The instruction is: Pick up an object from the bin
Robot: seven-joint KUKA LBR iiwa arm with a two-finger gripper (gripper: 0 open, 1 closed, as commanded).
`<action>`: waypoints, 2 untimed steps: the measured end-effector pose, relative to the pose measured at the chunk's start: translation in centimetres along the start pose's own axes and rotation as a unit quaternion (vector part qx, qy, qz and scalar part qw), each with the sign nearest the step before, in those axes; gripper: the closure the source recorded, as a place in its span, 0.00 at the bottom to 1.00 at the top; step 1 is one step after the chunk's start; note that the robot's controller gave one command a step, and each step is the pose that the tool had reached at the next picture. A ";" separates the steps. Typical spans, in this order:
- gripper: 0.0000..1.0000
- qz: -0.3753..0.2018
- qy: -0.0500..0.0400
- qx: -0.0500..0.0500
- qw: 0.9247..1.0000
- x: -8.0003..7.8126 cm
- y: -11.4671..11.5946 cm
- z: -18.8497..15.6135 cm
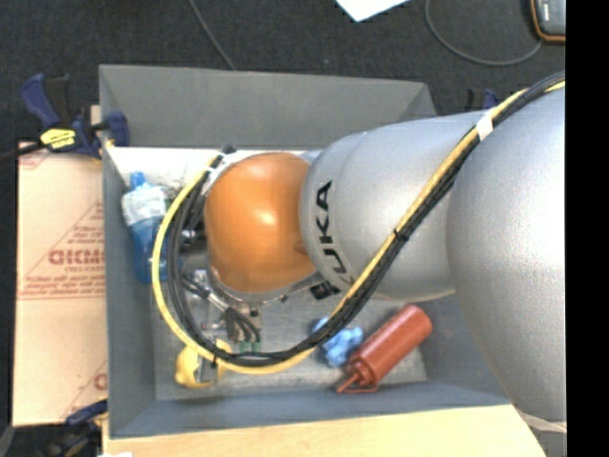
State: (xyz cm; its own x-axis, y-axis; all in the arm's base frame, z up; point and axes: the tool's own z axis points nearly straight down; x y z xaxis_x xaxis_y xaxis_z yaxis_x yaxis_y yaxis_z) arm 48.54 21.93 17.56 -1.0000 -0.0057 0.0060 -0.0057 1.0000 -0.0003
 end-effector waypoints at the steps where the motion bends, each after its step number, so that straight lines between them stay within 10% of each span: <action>1: 0.00 0.003 -0.004 -0.001 1.000 -0.2 -0.1 -0.5; 2: 0.00 -0.142 -0.006 -0.001 0.990 0.4 -1.1 9.0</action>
Offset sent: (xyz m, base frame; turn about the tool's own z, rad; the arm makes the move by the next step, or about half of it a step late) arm -0.0087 -0.0128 -0.1056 -0.3260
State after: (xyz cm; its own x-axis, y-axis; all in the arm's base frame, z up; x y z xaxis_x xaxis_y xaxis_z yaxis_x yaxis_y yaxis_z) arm 48.05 20.78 8.56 -0.9582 -0.2861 -0.0071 -0.2862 0.9582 0.0014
